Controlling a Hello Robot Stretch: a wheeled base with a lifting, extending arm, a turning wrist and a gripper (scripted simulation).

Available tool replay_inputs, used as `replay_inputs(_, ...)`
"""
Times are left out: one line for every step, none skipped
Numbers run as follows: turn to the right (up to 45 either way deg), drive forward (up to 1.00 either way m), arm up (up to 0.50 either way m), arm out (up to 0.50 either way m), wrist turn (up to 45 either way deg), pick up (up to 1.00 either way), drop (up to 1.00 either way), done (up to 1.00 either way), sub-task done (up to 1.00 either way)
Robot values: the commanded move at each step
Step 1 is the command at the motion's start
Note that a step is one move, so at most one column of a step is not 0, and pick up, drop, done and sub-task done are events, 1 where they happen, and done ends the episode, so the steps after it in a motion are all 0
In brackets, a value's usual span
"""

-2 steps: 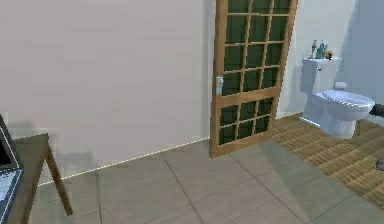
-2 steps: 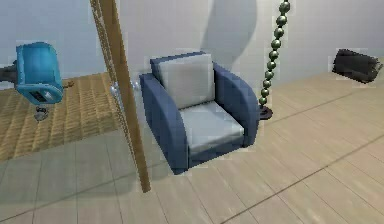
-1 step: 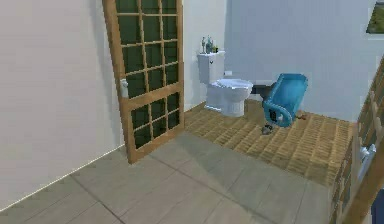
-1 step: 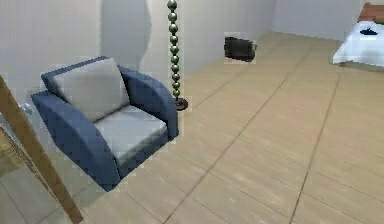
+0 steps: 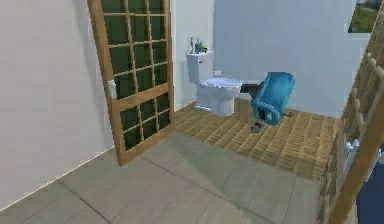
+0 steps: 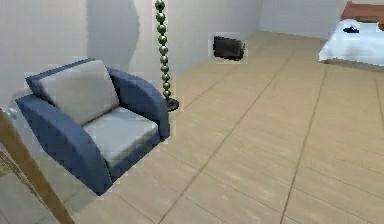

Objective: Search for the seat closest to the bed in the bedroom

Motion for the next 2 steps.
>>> replay_inputs(0.0, 0.50, 0.00, 0.00, 0.0, 0.00, 0.00, 0.00, 0.00)
replay_inputs(-45.0, 0.00, 0.00, 0.00, 0.0, 0.00, 0.00, 0.00, 0.00)
